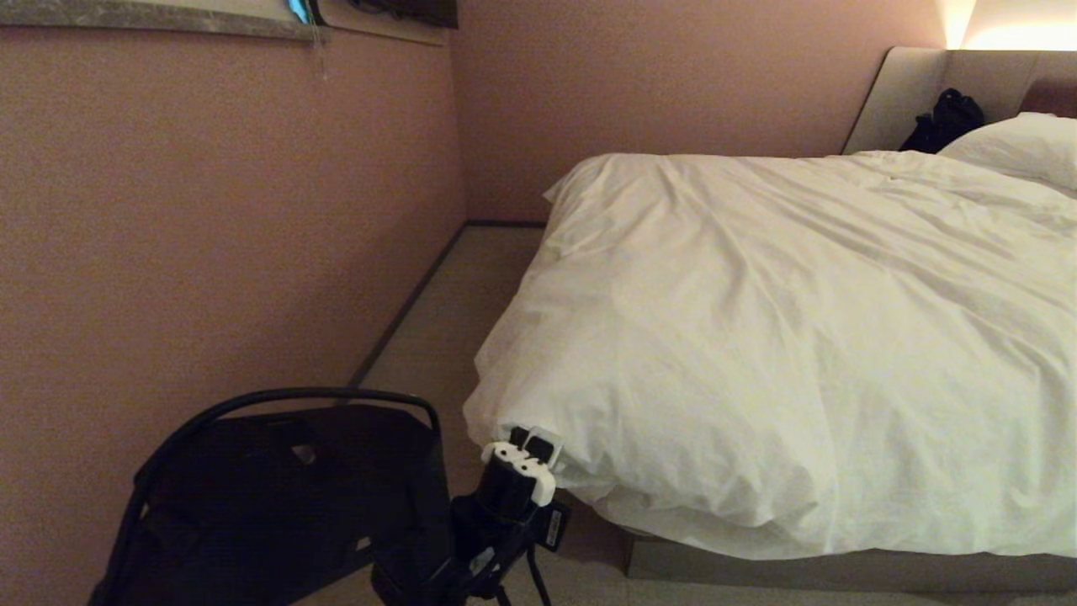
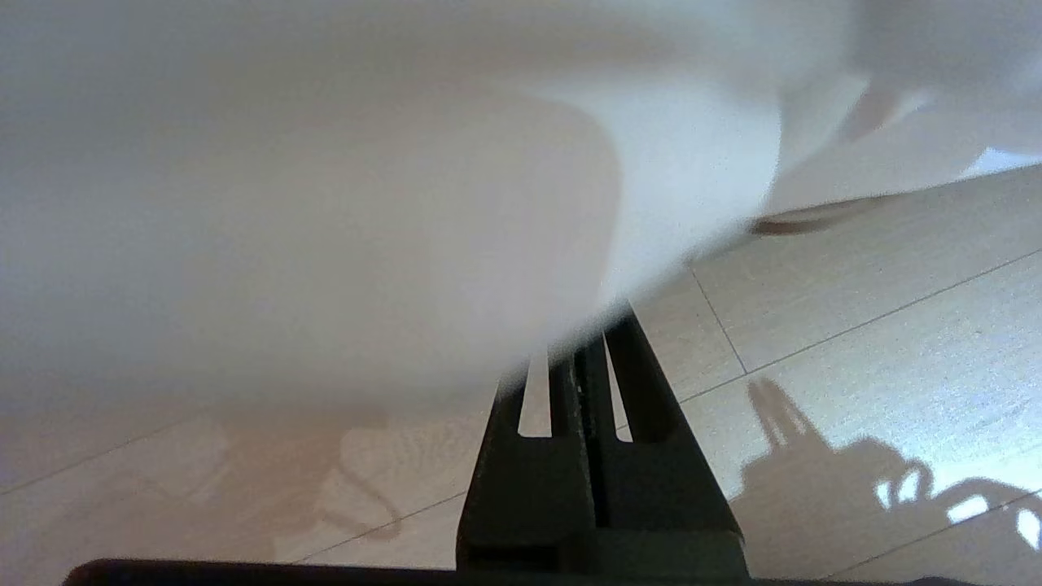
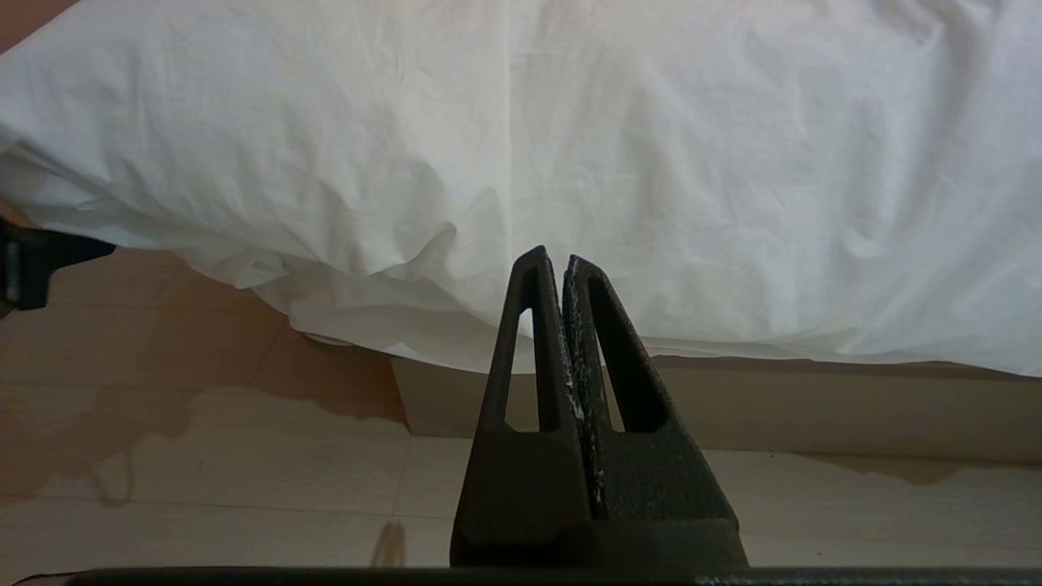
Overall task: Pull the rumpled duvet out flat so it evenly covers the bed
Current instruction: Flatten the corners of the folded blanket
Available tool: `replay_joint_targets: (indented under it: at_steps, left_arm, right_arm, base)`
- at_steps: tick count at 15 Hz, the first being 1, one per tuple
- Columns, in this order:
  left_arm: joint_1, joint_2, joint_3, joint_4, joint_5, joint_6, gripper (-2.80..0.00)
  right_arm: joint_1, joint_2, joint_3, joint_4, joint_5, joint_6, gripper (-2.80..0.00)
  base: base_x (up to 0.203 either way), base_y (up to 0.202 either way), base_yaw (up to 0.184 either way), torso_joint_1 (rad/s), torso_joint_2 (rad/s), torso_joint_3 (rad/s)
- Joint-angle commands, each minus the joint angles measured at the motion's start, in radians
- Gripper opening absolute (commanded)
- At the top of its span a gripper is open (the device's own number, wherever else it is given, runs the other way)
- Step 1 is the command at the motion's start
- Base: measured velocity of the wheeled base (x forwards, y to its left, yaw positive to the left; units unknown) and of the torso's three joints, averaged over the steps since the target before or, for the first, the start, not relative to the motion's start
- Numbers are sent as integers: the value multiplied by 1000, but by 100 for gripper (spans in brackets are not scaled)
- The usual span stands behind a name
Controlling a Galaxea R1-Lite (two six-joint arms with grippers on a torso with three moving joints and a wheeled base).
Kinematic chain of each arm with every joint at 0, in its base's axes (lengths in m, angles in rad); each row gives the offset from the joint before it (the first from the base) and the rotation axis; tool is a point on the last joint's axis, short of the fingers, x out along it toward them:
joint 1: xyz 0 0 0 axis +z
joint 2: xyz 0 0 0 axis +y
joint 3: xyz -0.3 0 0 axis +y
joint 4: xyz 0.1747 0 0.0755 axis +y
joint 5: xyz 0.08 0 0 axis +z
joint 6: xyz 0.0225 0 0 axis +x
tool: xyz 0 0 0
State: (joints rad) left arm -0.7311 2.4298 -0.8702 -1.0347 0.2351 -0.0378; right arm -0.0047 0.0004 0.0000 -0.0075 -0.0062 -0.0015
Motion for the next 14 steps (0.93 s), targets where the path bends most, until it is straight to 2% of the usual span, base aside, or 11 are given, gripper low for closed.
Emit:
replay_joint_targets:
  at_steps: [1,4,7,8,10,14]
  left_arm:
    - [-5,5,-75,40,1,0,-280]
    - [-19,11,-137,116,1,-1,-280]
    - [-35,15,-143,123,1,-21,-280]
    - [-39,9,-136,128,3,-47,0]
    - [-44,-7,-122,153,3,-76,0]
    - [-64,-31,-69,142,1,-88,0]
  right_arm:
    - [0,0,0,0,0,0,-280]
    - [0,0,0,0,0,0,-280]
    - [0,0,0,0,0,0,-280]
    - [0,0,0,0,0,0,-280]
    - [0,0,0,0,0,0,-280]
    - [0,0,0,0,0,0,-280]
  base:
    - [0,0,0,0,0,0]
    - [0,0,0,0,0,0]
    - [0,0,0,0,0,0]
    - [0,0,0,0,0,0]
    - [0,0,0,0,0,0]
    - [0,0,0,0,0,0]
